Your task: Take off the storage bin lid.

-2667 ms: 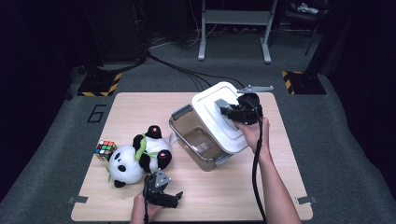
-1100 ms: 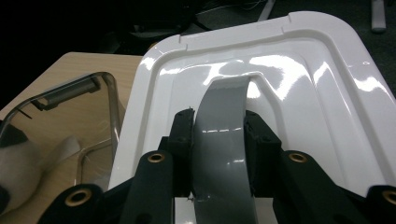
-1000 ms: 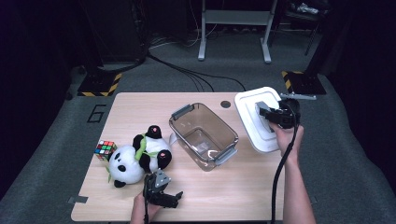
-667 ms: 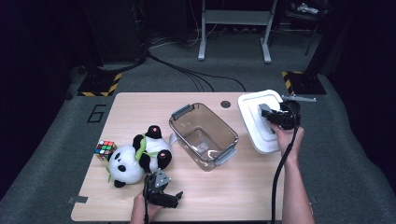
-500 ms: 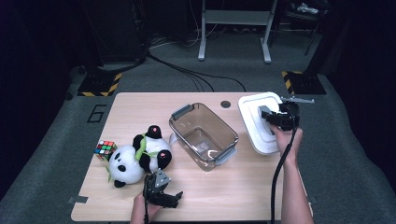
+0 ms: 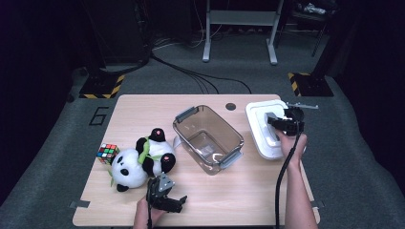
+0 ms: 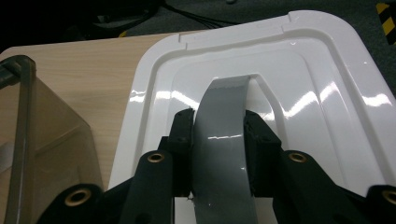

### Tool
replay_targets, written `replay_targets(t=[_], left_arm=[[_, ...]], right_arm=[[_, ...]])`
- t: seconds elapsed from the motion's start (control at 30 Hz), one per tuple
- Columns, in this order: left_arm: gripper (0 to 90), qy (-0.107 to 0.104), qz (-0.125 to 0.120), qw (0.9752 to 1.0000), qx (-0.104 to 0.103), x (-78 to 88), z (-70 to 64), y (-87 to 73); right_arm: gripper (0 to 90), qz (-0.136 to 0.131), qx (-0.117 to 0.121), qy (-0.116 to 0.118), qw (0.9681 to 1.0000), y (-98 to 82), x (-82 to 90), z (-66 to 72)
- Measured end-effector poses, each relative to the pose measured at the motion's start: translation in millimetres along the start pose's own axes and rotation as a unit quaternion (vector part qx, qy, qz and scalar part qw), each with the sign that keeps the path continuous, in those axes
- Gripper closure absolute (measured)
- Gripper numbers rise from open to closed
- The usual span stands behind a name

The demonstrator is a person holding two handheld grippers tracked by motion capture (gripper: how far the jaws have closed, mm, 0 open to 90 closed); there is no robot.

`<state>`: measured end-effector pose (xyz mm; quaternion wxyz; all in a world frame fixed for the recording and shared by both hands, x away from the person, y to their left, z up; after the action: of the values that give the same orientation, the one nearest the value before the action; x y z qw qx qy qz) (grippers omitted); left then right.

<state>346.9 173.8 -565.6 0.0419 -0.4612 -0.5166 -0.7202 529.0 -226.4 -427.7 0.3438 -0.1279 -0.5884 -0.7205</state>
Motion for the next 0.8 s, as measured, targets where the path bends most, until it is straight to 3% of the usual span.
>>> replay_targets(t=[0.8], left_arm=[[0.0,0.0,0.0,1.0,0.0,0.0,0.0,0.0]], right_arm=[[68.0,0.026,-0.047,-0.025,0.9982,-30.6,-50.9,-12.3]])
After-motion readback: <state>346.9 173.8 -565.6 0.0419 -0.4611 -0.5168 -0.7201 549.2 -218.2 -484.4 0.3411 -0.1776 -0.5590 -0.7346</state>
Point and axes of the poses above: each handheld gripper's, and its own axes: x roughly backward along the jaws, y roughly out of its top, z roughly to its left, the point moved 5 cm from there along -x, roughly forward along the jaws, and after that the axes turned 3 degrees about y, right-handed, at the moved point
